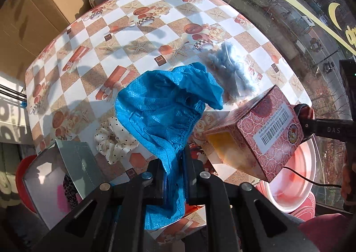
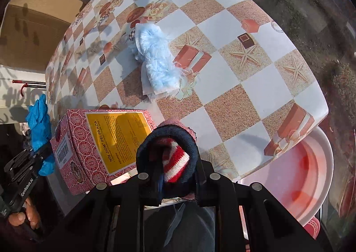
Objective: Organize soft objects
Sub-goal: 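Lift and carry the blue fabric and striped hat toward the white box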
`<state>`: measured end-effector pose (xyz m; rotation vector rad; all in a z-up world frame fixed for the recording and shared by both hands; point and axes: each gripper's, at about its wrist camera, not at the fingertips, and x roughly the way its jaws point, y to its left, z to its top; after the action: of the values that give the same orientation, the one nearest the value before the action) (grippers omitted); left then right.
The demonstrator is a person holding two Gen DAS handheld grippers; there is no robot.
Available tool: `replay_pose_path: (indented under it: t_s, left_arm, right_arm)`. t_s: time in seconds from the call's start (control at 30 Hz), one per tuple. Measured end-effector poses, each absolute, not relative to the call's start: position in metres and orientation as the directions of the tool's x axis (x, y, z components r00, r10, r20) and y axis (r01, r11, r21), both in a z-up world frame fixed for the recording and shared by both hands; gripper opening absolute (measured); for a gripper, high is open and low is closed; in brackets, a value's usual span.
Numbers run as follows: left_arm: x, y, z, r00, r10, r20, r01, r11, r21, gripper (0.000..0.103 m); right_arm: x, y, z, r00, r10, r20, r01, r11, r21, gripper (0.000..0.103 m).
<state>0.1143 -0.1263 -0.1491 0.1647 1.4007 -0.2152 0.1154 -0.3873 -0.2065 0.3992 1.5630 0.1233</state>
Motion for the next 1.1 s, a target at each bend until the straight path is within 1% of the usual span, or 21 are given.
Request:
replay_pose_path:
  t_s: [0.27,0.63,0.8,1.1]
  left_arm:
    - [0.055,-0.105,-0.135,0.168,-0.090,-0.982,0.258,0.965,-0.044,0.012]
    - [0.011,-0.064,-0.114,0.238,-0.084,-0.968,0.214,0.976,-0.032,0.012]
    - [-0.003,-0.040,-0.108,0.266,-0.062,-0.962,0.161,0.987,-0.019,0.012]
    - [-0.026,0.009,-0.096,0.305,-0.014,-0.952,0.031,0.999,-0.005,0.012]
  right_arm:
    - [0.061,-0.352,-0.194,0.001,0.326,-0.945,0.138,0.936,0.323,0.021]
    - [0.023,-0.296,-0.172,0.028,0.332,-0.943,0.017,0.943,0.332,0.021]
    - [0.010,-0.259,-0.161,0.031,0.334,-0.942,-0.092,0.940,0.330,0.021]
    - [0.010,-0.177,-0.122,0.064,0.373,-0.926,-0.336,0.881,0.332,0.021]
